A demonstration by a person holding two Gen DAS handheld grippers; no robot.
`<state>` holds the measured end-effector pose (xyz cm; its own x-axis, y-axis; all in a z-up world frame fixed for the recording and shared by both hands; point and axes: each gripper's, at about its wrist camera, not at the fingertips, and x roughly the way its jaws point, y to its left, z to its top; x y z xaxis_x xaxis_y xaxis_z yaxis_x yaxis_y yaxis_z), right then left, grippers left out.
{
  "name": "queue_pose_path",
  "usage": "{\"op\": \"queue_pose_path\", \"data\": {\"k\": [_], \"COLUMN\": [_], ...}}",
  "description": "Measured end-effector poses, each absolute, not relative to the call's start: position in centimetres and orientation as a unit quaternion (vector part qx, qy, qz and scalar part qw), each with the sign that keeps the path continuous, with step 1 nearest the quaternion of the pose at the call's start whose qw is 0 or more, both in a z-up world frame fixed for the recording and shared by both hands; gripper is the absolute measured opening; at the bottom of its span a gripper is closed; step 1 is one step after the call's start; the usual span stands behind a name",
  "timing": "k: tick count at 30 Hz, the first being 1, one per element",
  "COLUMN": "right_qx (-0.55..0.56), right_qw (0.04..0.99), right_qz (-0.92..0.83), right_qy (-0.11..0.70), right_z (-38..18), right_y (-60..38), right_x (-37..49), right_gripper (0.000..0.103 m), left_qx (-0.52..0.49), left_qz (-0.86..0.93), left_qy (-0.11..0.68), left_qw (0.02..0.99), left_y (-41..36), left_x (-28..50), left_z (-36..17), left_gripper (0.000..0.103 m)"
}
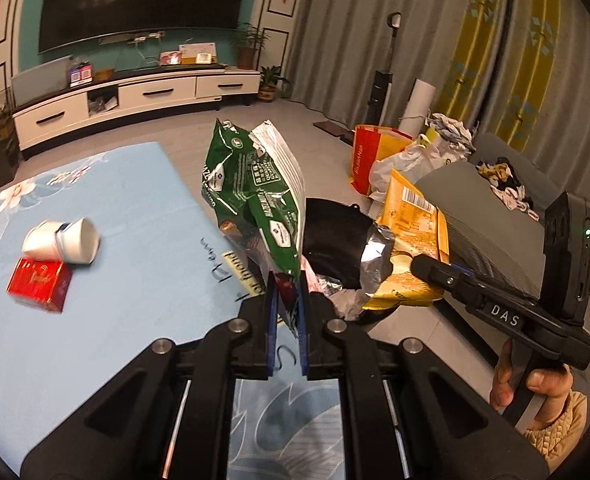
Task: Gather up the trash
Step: 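Carry both chip bags over the black bucket, then open both tools to drop the chip bags into the bucket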
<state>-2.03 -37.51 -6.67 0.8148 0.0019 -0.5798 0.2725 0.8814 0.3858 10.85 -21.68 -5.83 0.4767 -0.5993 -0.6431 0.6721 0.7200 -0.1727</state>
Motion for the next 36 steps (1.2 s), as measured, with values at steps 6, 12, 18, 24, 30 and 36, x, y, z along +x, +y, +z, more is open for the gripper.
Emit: {"op": "queue_pose_path", "data": {"k": [6,12,18,24,30,36], "right_qx": [0.221,0.21,0.202,0.2,0.199,0.206], "right_qw": [0.925,0.923,0.918,0.913,0.91,0.905], "right_qz": [-0.089,-0.1,-0.103,-0.104,-0.105,-0.113], "right_qy": [0.298,0.306,0.325,0.339,0.349,0.354], "right_z": [-7.2,-7.8,-8.8,-9.8,-10.4,-10.9], "right_y": [-38.7,-39.1,-39.3,-39.5,-39.9,-40.3], "right_x": [-1.0,-0.1,1.2,2.4,3.4,3.5], "right_gripper": [0.024,0.024,0.024,0.024,0.025,0.043], "left_qx": [0.062,0.067,0.07,0.081,0.092,0.088], "left_qz": [-0.385,-0.394,-0.394,-0.391,-0.393,-0.391], "left_qy": [0.358,0.369,0.385,0.404,0.414,0.407], "left_qw": [0.849,0.839,0.831,0.823,0.816,0.821], "left_y": [-24.4,-26.3,-28.0,-29.3,-30.6,-30.7], "left_x": [12.0,13.4,14.9,16.1,17.0,16.9], "left_z": [-6.7,-7.9,-9.2,-10.9,-11.9,-11.8], "left_gripper": [0.01,0.01,0.01,0.01,0.01,0.05]}}
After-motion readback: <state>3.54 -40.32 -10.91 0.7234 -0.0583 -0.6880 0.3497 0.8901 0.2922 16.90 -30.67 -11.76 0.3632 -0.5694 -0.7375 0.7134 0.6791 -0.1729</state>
